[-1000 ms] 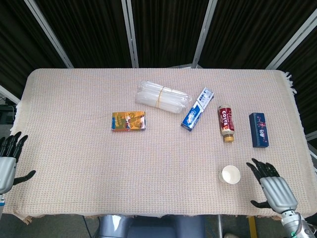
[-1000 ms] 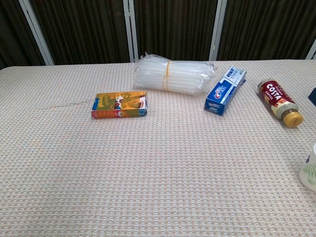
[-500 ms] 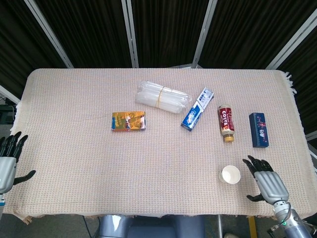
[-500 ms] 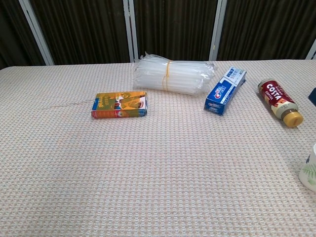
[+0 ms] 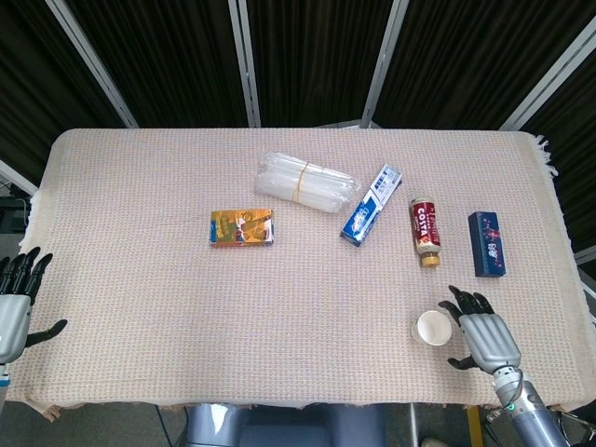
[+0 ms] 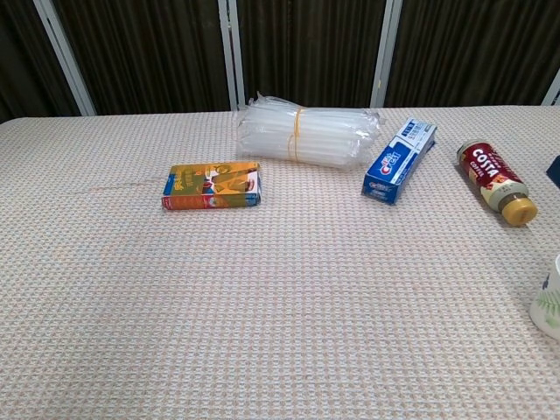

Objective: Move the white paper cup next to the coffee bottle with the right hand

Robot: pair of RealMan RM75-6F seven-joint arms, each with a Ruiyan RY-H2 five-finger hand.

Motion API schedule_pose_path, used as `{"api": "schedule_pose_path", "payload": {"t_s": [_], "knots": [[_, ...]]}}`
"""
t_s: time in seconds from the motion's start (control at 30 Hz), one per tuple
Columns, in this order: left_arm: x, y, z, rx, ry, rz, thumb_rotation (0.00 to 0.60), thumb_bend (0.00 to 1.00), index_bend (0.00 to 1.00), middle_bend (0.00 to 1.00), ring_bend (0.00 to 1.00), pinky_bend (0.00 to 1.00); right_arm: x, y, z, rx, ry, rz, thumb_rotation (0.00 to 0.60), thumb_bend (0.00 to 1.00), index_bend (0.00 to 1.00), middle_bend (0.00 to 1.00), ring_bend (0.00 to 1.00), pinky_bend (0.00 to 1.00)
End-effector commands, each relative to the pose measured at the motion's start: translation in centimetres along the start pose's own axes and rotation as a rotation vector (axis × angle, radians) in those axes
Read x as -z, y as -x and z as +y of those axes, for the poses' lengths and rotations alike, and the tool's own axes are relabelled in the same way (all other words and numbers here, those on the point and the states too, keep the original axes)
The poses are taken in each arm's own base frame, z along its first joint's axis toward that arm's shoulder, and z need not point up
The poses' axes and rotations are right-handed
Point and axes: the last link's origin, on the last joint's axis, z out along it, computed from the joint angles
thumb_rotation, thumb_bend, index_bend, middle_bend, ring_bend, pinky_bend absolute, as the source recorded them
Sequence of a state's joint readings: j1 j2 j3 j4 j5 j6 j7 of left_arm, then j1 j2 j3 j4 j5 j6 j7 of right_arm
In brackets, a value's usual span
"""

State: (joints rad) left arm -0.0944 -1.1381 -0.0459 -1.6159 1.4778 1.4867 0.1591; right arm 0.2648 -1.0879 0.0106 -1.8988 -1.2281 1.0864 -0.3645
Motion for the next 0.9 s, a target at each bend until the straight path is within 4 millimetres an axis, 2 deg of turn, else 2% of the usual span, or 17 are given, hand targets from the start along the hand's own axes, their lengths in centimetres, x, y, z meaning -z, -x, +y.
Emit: {"api": "schedule_pose_path", "payload": {"t_s": [0.03, 0.27, 0.43, 0.63, 0.9], "knots": [[0.0, 0.0, 0.0, 0.000, 0.000, 0.000, 0.600, 0.01, 0.00, 0.00, 0.00, 0.00, -0.7, 0.1, -0.5, 0.008, -0.005, 0.004, 0.600, 0.12, 0.25, 0.00, 0.00, 0.00], [0.0, 0.0, 0.0, 0.001, 0.001, 0.000, 0.600, 0.01, 0.00, 0.00, 0.00, 0.00, -1.5, 0.5, -1.4, 0.026, -0.003, 0.013, 0.600, 0.13, 0.25, 0.00, 0.00, 0.00], [0.0, 0.0, 0.0, 0.000, 0.001, -0.001, 0.600, 0.01, 0.00, 0.00, 0.00, 0.00, -2.1, 0.6, -1.6, 0.015, 0.011, 0.024, 0.600, 0.19, 0.35, 0.05, 0.00, 0.00], [0.0, 0.0, 0.0, 0.000, 0.001, -0.001, 0.600, 0.01, 0.00, 0.00, 0.00, 0.00, -2.2, 0.5, -2.0, 0.001, 0.010, 0.047, 0.600, 0.20, 0.46, 0.12, 0.00, 0.00], [0.0, 0.0, 0.0, 0.000, 0.002, -0.001, 0.600, 0.01, 0.00, 0.00, 0.00, 0.00, -2.7, 0.3, -3.0, -0.034, -0.008, 0.066, 0.600, 0.20, 0.47, 0.13, 0.00, 0.00]]}}
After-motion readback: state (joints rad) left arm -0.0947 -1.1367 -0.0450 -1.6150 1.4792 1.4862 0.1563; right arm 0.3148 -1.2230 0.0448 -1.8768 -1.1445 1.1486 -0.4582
